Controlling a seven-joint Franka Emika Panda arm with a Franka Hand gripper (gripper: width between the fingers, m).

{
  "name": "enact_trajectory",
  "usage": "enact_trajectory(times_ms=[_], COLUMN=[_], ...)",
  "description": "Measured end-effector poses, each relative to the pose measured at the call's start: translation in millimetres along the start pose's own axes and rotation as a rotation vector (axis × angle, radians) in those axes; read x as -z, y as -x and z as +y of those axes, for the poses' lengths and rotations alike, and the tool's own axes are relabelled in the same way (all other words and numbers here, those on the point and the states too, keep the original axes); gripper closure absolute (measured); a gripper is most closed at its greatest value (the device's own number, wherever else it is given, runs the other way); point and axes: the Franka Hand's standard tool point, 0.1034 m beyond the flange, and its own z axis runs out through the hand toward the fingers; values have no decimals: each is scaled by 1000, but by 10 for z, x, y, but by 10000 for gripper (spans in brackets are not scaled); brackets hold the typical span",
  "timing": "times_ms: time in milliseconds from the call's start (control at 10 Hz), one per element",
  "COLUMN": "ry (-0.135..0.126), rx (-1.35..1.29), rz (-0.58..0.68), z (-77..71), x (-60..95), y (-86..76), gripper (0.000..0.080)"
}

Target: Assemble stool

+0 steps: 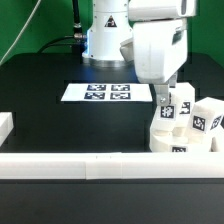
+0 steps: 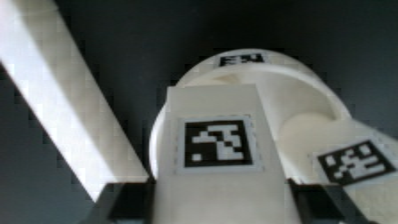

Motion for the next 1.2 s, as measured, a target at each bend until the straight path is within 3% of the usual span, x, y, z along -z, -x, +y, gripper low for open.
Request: enact_trajectory(times_ms=[200,500,1000,1200], ry=[0,10,4,32], rx=[-240,-659,-969,-1225], rz=[8,13,27,78], z=[-68,-55,-1,-49], x=[6,4,27,23], y=[-27,-7,51,136], gripper=[462,461,461,461])
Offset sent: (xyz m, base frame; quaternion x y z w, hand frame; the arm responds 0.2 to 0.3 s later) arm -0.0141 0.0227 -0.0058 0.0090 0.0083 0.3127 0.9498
